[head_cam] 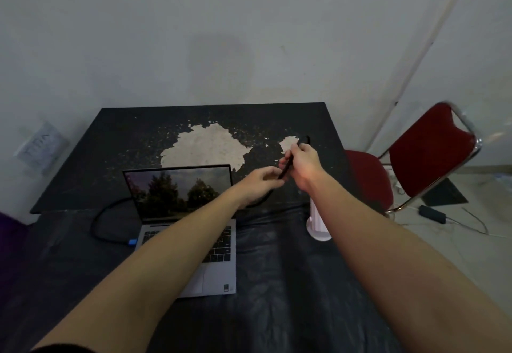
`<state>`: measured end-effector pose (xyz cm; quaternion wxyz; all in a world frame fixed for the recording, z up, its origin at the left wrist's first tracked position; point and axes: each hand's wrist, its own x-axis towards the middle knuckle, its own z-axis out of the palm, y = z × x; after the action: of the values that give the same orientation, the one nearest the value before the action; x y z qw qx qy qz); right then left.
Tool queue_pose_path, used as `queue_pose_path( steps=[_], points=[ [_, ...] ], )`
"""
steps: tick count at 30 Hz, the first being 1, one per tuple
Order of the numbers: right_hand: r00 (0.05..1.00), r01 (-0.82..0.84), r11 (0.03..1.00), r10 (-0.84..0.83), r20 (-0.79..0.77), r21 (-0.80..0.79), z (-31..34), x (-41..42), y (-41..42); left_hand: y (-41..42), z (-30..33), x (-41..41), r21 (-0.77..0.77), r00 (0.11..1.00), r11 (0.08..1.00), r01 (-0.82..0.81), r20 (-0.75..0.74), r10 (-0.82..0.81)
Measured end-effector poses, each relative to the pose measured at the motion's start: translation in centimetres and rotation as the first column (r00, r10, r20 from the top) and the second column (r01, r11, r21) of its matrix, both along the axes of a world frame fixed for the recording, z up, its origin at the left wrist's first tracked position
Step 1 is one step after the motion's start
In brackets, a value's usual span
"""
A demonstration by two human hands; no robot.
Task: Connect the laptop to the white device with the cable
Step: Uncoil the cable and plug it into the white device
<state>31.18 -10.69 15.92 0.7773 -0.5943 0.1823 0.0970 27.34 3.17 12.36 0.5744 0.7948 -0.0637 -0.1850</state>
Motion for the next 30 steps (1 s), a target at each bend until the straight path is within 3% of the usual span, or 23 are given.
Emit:
queue_pose_path(
  steps=[6,14,19,23,27,30],
  points=[
    [0.992,-0.073,0.994,0.081,0.092,-0.087,-1.8,-3.6,-0.2,1.0,1.5,0.1,0.149,0.96,0.949,-0.278,0.03,0.277],
    [0.953,-0.207,0.942,0.255,0.162,-0.264,-4.0,-13.9,0.2,-2.4,4.9,-1.7,-0.187,0.885,0.88,-0.438,-0.261,0.385],
    [0.954,-0.244,0.861,0.297,0.051,-0.446,-5.5,-18.3,-1.2,-3.7,3.7,-5.9,-0.171,0.882,0.891,-0.42,-0.306,0.357],
    [0.985,-0.158,0.864,0.174,-0.01,-0.478,-6.5,-20.2,-4.0,-4.7,1.9,-10.4,-0.144,0.912,0.93,-0.339,-0.294,0.287],
    [0.993,-0.115,0.903,0.105,-0.047,-0.413,-6.8,-20.5,-6.6,-6.2,0.5,-14.5,-0.098,0.945,0.969,-0.226,-0.262,0.193],
    [0.986,-0.111,0.967,0.079,-0.146,-0.227,-6.6,-19.9,-8.3,-7.6,-1.6,-16.5,-0.057,0.964,0.995,-0.08,-0.259,0.063]
  ],
)
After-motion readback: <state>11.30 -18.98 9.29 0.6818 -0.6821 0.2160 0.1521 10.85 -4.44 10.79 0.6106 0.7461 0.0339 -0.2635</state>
